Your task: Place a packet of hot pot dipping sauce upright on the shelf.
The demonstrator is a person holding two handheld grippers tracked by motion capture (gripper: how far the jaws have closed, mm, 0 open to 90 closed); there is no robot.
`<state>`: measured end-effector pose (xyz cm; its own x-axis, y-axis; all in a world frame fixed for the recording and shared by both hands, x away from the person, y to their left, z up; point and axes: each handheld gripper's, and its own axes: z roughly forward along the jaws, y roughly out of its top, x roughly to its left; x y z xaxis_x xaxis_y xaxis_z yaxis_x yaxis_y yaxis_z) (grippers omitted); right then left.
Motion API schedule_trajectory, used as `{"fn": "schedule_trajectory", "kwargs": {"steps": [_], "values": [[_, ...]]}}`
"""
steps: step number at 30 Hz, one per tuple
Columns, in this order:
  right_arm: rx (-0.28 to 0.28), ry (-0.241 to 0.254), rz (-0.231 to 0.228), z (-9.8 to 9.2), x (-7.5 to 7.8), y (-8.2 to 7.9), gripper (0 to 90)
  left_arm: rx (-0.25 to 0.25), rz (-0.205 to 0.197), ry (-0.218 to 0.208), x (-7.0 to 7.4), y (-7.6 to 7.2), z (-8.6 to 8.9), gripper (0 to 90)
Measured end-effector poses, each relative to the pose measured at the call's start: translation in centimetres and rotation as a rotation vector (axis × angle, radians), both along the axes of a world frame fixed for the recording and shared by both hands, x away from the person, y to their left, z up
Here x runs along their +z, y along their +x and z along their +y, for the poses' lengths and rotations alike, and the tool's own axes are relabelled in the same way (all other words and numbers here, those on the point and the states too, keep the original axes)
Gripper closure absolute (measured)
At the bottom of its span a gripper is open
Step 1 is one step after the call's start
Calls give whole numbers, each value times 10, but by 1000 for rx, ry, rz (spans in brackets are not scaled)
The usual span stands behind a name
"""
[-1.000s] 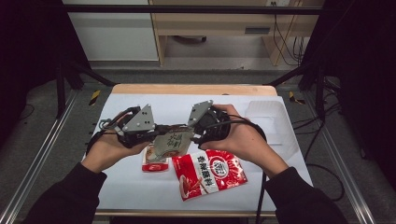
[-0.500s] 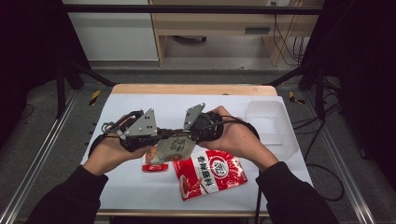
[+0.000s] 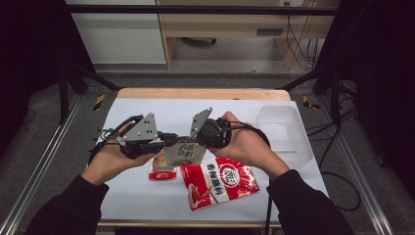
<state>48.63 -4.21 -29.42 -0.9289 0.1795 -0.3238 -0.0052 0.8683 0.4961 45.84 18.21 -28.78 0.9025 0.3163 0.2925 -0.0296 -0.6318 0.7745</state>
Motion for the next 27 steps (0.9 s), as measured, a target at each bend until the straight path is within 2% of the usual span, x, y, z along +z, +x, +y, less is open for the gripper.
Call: {"fn": "schedule_trajectory", "kwargs": {"steps": [2,4,5,7,8,11,12,14,19,22,24,27], "values": [[-4,-26,-7,2,2,2,900,16,3,-1,-1,1,3,664],[-7,-38,-12,2,4,3,900,21,6,-1,-2,1,4,628],[-12,-44,-15,2,6,4,900,25,16,2,-4,2,6,581],[-20,-54,-23,1,9,6,900,49,26,28,-8,3,9,471],[-26,-56,-24,1,10,6,900,61,22,46,-11,3,10,436],[-38,-65,-30,-2,15,8,900,94,49,73,-20,5,16,351],[-43,-65,-35,-5,17,10,900,129,52,91,-24,5,20,318],[-54,-73,-40,-7,19,10,900,144,54,84,-26,4,24,270],[-72,-93,-49,-13,25,11,900,178,64,95,-34,0,32,209],[-96,-90,-43,-23,31,11,900,219,74,108,-45,-6,39,168],[-109,-89,-50,-31,35,10,900,235,69,111,-53,-12,45,152],[-116,-75,-68,-44,43,8,900,261,85,107,-66,-18,55,136]]}}
